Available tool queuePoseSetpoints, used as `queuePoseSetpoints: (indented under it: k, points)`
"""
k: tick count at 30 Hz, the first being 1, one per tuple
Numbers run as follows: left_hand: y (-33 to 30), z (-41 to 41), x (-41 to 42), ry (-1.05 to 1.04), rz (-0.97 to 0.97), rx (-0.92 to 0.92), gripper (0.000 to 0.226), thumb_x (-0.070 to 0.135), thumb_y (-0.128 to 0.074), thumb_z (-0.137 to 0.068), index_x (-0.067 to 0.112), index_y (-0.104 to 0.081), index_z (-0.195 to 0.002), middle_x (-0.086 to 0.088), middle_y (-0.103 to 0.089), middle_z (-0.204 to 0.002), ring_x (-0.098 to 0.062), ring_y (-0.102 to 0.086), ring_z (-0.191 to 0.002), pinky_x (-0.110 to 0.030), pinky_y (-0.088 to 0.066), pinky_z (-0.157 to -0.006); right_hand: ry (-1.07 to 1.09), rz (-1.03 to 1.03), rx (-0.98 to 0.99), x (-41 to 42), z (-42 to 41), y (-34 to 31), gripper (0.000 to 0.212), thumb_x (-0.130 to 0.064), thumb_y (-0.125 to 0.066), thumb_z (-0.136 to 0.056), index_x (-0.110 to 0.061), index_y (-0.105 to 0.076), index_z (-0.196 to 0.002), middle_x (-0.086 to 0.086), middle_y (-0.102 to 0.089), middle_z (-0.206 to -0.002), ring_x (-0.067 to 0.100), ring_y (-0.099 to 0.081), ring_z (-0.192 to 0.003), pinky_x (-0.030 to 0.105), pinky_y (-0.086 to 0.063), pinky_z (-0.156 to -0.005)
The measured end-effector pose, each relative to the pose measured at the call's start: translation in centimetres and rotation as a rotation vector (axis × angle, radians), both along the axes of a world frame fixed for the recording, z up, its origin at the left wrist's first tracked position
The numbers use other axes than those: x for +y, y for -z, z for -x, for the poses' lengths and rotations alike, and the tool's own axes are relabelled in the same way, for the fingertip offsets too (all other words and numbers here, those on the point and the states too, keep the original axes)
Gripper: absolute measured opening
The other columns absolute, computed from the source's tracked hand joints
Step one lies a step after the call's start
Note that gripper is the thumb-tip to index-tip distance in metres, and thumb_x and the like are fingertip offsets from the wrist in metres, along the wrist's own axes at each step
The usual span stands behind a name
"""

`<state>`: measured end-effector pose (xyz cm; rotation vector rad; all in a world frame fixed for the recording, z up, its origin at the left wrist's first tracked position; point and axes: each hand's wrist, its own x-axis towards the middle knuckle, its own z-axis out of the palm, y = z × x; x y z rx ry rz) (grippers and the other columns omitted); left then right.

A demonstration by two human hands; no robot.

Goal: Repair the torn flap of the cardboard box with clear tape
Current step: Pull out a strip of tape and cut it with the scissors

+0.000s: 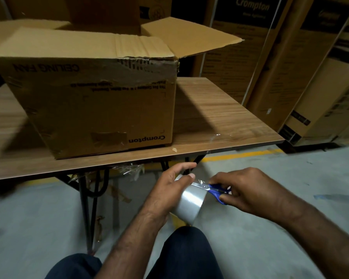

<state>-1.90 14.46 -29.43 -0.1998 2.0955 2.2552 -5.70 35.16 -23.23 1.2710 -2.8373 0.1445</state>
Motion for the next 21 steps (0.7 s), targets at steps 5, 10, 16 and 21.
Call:
queuePoseSetpoints:
  k: [5,10,16,21]
  points:
    - [0.2,-0.2,0.6,0.096,0.078,0.005,0.037,0.028,-0.059,-0.096,0.059,-0.065,-0.114,0.007,-0.054,-0.138,-0.013,-0.057,-0.115,-0.035,-0.048,-0.091,0.115,-0.242,-0.224,-0.2,-0.7,-1.1,0.035,-0.025,-0.063,-0.096,-0.038,-0.046,-0.125,-0.008,-0.07,-0.113,-0.001,-0.06,-0.082,0.022,-0.053,-0.079]
    - [0.2,-0.2,0.7,0.073,0.062,0.027,0.033,0.038,-0.062,-0.089,0.055,-0.066,-0.118,-0.002,-0.06,-0.137,-0.016,-0.06,-0.115,-0.034,-0.049,-0.087,0.072,-0.163,-0.504,2.1,0.2,-4.0,0.063,0.0,-0.056,-0.087,-0.039,-0.05,-0.136,-0.018,-0.065,-0.131,-0.004,-0.065,-0.109,0.015,-0.055,-0.088]
    - [-4.7,0.8,1.0,0.085,0.012,0.174,0.042,0.026,-0.078,-0.085,0.04,-0.063,-0.122,0.011,-0.073,-0.106,-0.015,-0.072,-0.09,-0.034,-0.058,-0.075,0.3,0.851,-0.27,6.8,-0.1,-5.8,0.035,0.006,-0.061,-0.091,-0.027,-0.073,-0.09,0.001,-0.079,-0.094,0.017,-0.075,-0.072,0.028,-0.057,-0.056]
    - [-11.3,4.4,2.7,0.143,0.019,0.399,0.072,0.013,-0.073,-0.069,0.04,-0.052,-0.133,0.005,-0.07,-0.113,-0.009,-0.069,-0.086,-0.024,-0.055,-0.064,0.457,1.283,-0.245,7.6,0.3,-2.8,0.008,-0.015,-0.075,-0.084,-0.021,-0.073,-0.089,0.007,-0.078,-0.09,0.017,-0.069,-0.07,0.027,-0.053,-0.053]
